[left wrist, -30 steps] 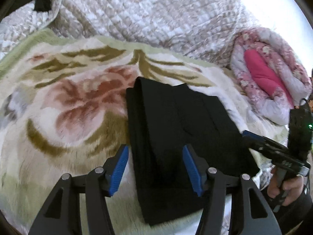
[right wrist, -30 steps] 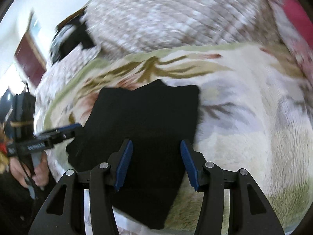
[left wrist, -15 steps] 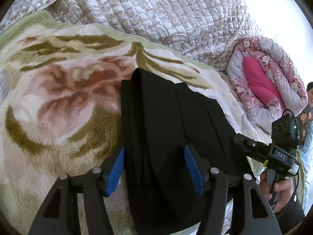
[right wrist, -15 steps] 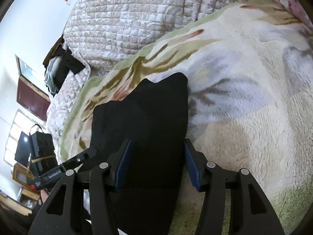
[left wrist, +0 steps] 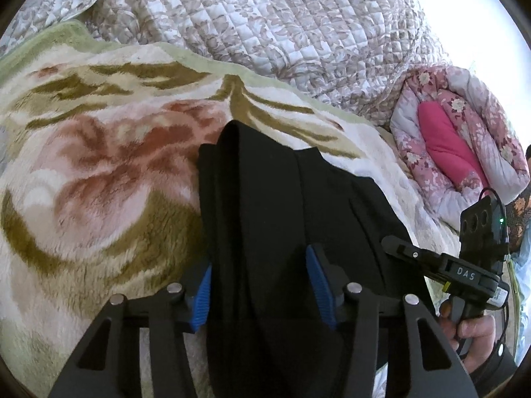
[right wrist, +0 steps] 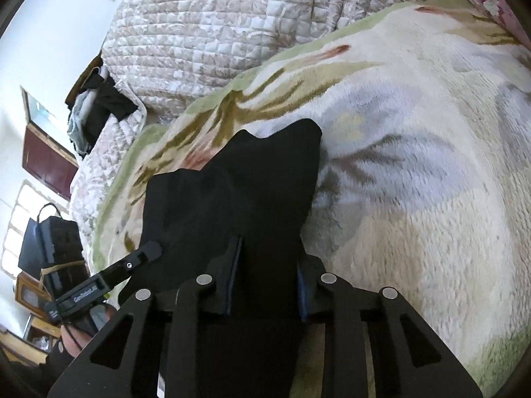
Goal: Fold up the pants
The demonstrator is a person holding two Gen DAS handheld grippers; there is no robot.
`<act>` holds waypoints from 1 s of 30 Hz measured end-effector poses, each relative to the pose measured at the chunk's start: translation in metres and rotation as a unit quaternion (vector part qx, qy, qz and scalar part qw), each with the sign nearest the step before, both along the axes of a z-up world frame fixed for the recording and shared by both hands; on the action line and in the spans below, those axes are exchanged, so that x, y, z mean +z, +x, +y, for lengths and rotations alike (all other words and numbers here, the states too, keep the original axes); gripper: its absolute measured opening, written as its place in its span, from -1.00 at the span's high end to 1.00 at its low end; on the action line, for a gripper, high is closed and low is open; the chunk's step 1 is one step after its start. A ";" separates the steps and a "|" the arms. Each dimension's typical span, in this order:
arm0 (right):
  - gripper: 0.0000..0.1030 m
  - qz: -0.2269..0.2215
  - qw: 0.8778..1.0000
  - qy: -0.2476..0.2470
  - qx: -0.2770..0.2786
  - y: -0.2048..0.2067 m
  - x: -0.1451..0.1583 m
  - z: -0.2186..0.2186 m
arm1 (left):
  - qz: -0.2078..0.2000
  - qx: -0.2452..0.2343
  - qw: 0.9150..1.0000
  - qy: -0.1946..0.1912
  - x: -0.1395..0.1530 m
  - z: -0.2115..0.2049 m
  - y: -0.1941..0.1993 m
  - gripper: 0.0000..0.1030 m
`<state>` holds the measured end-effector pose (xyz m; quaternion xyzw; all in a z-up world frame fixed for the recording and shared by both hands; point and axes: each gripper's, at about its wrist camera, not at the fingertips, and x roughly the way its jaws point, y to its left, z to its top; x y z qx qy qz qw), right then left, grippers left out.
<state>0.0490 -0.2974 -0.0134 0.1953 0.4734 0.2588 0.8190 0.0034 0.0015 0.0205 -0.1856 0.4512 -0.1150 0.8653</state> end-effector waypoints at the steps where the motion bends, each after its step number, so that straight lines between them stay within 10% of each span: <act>1: 0.58 -0.004 1.000 -0.007 -0.001 -0.001 0.003 0.002 | 0.000 0.000 1.000 0.002 0.002 -0.001 0.001 0.08; 8: 0.72 -0.042 0.999 -0.022 -0.006 -0.013 0.032 0.012 | -0.033 -0.019 0.999 0.036 0.030 -0.013 -0.006 0.51; 23: 0.72 -0.087 0.995 -0.030 0.027 0.056 0.079 0.047 | -0.066 -0.038 0.994 0.075 0.071 -0.002 0.062 0.54; 30: 0.69 -0.076 0.996 -0.032 0.022 0.114 0.050 0.055 | -0.060 -0.029 0.994 0.084 0.046 0.018 0.119 0.50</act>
